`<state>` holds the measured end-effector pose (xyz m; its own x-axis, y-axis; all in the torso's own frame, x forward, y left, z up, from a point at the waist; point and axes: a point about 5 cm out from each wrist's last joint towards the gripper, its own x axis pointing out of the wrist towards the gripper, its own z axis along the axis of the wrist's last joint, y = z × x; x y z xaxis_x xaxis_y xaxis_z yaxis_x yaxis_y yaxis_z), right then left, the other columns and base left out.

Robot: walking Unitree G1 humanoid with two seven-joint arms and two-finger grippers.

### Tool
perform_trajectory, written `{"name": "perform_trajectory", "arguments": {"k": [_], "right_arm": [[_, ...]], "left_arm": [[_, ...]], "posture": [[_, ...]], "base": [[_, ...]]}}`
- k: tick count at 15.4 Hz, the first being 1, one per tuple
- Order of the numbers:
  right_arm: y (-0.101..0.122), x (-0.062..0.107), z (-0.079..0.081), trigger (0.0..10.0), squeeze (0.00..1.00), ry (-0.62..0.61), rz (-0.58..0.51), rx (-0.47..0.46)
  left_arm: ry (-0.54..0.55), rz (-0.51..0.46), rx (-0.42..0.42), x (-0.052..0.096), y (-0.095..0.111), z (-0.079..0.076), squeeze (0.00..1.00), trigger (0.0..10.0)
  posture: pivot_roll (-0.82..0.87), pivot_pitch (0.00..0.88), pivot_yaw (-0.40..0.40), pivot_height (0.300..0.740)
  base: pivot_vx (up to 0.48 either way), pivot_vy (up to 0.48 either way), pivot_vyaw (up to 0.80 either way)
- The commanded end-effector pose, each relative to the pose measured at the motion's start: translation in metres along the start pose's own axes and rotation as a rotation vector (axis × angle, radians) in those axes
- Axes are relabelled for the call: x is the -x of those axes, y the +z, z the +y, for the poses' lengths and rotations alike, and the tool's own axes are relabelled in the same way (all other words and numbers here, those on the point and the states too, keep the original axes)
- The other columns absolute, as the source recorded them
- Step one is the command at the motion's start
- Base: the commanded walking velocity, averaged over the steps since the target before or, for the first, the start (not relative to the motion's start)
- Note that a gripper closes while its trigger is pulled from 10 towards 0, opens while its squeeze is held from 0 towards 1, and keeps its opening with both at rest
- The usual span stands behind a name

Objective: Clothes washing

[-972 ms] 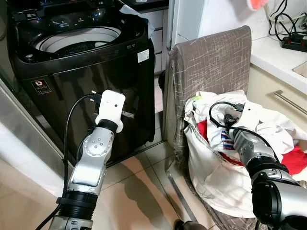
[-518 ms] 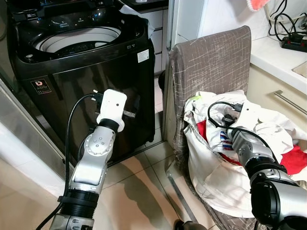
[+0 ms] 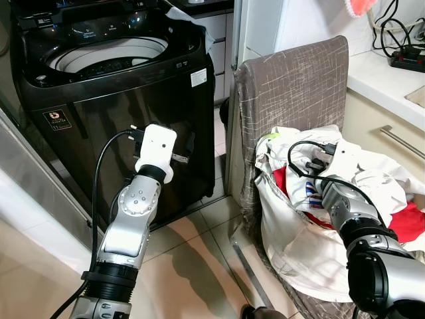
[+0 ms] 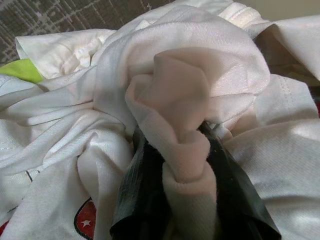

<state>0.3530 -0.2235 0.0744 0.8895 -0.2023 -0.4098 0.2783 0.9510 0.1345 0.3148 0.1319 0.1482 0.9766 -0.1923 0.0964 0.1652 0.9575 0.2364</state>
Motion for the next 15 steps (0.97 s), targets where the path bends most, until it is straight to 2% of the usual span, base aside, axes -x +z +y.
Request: {"name": "perform_trajectory", "arguments": {"k": [1,4,6,8,10,13,14,15], "right_arm": [[-0.012,0.001,0.005,0.0,0.0,0.024,0.052,-0.001],[0.006,0.0,0.006,0.0,0.0,0.028,-0.026,0.022],[0.047,0.002,0.019,0.0,0.0,0.065,-0.205,0.124],[0.094,0.013,0.035,0.0,0.0,0.107,-0.429,0.125],[0.122,0.026,0.051,0.0,0.0,0.179,-0.554,0.141],[0.137,0.038,0.061,0.0,0.0,0.21,-0.659,0.169],[0.14,0.046,0.064,0.0,0.22,0.23,-0.724,0.182],[0.134,0.046,0.068,0.0,0.36,0.255,-0.711,0.194]], "left_arm": [[-0.002,-0.012,-0.01,-0.003,0.002,-0.001,0.0,10.0],[-0.002,-0.013,-0.009,-0.003,0.003,0.0,0.0,10.0],[0.002,-0.012,-0.01,-0.003,0.003,0.001,0.0,10.0],[0.004,-0.011,-0.01,-0.004,0.003,0.001,0.0,10.0],[0.008,-0.014,-0.009,-0.004,0.003,0.001,0.0,10.0],[0.033,-0.025,-0.003,-0.004,0.005,0.002,0.0,10.0],[0.086,-0.033,0.004,-0.005,0.006,0.005,0.0,10.0],[0.123,-0.033,0.012,-0.005,0.007,0.007,0.0,10.0]], "posture": [[-0.09,0.018,0.032,0.74],[-0.09,0.023,0.034,0.74],[-0.09,0.023,0.034,0.74],[-0.09,0.023,0.034,0.74],[-0.09,0.023,0.031,0.74],[-0.09,0.021,0.025,0.74],[-0.09,0.02,0.021,0.74],[-0.09,0.019,0.018,0.74]], "base": [[0.0,0.0,0.0],[0.0,0.0,0.0],[0.0,0.0,0.0],[0.0,0.0,0.0],[0.0,0.0,0.0],[0.0,0.0,0.0],[0.0,0.0,0.79],[0.0,0.0,0.72]]}}
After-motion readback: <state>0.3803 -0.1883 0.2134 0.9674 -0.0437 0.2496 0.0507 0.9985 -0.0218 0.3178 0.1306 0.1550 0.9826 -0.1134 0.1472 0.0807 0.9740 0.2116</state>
